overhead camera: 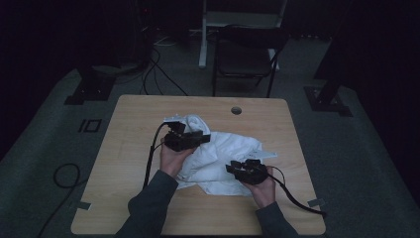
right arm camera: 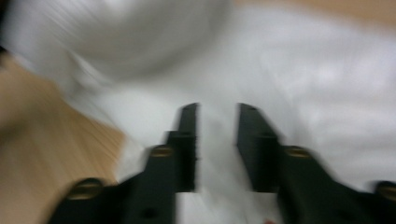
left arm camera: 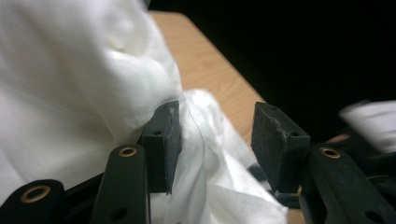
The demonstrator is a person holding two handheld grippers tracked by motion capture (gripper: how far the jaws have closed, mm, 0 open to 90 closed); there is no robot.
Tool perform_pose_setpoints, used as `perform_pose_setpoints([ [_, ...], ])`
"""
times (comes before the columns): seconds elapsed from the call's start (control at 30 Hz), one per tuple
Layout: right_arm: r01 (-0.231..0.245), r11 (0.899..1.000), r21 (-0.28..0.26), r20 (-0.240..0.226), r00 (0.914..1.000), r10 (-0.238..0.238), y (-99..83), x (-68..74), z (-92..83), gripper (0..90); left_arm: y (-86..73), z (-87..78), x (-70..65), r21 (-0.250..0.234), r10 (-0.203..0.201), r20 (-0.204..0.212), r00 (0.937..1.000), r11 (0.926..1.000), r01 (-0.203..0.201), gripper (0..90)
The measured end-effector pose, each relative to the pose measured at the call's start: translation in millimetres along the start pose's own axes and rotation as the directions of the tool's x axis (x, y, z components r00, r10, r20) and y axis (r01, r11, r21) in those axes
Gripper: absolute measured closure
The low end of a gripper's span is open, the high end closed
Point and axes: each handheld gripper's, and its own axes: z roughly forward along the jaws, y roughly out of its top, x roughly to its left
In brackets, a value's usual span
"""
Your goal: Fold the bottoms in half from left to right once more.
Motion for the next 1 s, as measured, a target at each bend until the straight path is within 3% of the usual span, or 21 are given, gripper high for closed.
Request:
perform_pose_setpoints([
  [0.03,0.018,0.999,-0.046,-0.015,0.9997,-0.018,7.1,4.9,-5.9,56.2,-1.2,3.4,1.0,0.004,-0.010,0.012,0.9999,0.9999,0.010,52.5],
  [0.13,0.058,0.992,-0.109,-0.054,0.9964,-0.064,22.5,16.9,-10.3,46.9,-4.7,14.2,0.7,0.017,-0.025,0.025,0.9994,0.9996,0.025,53.8],
  [0.2,0.087,0.990,-0.110,-0.071,0.9929,-0.095,30.8,24.0,-5.4,43.3,-5.3,19.0,-1.3,0.020,-0.032,0.034,0.9989,0.9993,0.032,54.4],
  [0.27,0.101,0.992,-0.072,-0.075,0.9915,-0.107,35.0,27.0,7.1,43.6,-5.4,23.5,-3.7,0.028,-0.040,0.047,0.9981,0.9989,0.039,55.0],
  [0.3,0.104,0.993,-0.049,-0.069,0.9918,-0.107,35.1,26.9,14.7,51.7,-5.4,26.2,-5.1,0.034,-0.041,0.051,0.9979,0.9986,0.040,55.1],
  [0.33,0.101,0.995,-0.024,-0.063,0.9928,-0.102,34.0,25.8,22.1,71.8,-5.9,28.9,-6.6,0.042,-0.039,0.052,0.9979,0.9984,0.037,55.1],
  [0.4,0.067,0.997,0.049,-0.030,0.9974,-0.066,27.4,21.2,36.1,88.9,-7.1,33.3,-10.6,0.063,-0.027,0.076,0.9968,0.9978,0.023,54.7],
  [0.53,0.028,0.993,0.119,0.026,0.9992,-0.031,6.3,13.4,42.8,90.0,-5.8,30.6,-19.4,0.067,0.001,0.123,0.9924,0.9977,-0.009,51.0],
  [0.63,-0.031,0.989,0.145,0.039,0.9989,0.025,-9.5,1.9,41.2,90.0,-1.5,17.9,-23.0,0.026,0.011,0.161,0.9868,0.9995,-0.016,49.2],
  [0.67,-0.039,0.989,0.144,0.038,0.9987,0.034,-13.3,-1.2,40.6,90.0,-0.1,13.5,-22.7,0.011,0.025,0.136,0.9904,0.9996,-0.027,48.8],
  [0.73,-0.045,0.988,0.148,0.038,0.9985,0.039,-16.3,-3.7,40.2,90.0,1.8,6.8,-16.0,-0.002,0.008,0.093,0.9956,1.0000,-0.008,48.8],
  [0.77,-0.040,0.988,0.147,0.040,0.9986,0.035,-15.9,-3.5,39.9,90.0,2.0,1.7,-9.0,-0.016,0.004,0.034,0.9994,0.9999,-0.004,49.0],
  [0.8,-0.040,0.989,0.144,0.038,0.9987,0.034,-14.9,-3.4,39.0,90.0,1.8,-0.1,-6.8,-0.015,0.010,0.003,0.9999,0.9998,-0.010,49.7],
  [0.83,-0.041,0.989,0.143,0.039,0.9986,0.036,-14.8,-3.5,38.7,90.0,0.3,-4.0,-1.0,-0.014,0.029,-0.075,0.9967,0.9994,-0.030,49.9],
  [0.9,-0.039,0.987,0.153,0.048,0.9983,0.032,-14.6,-3.7,38.1,89.9,-3.8,-5.8,9.3,0.009,0.055,-0.163,0.9851,0.9985,-0.054,51.4],
  [0.97,-0.045,0.988,0.148,0.046,0.9982,0.038,-13.0,-3.8,36.3,89.0,-10.4,-1.0,24.7,0.040,0.005,-0.163,0.9866,0.9992,0.002,52.3],
  [1.0,-0.044,0.990,0.136,0.042,0.9984,0.038,-10.5,-3.4,33.6,84.5,-14.8,4.3,31.2,0.061,-0.007,-0.153,0.9881,0.9980,0.017,52.8],
])
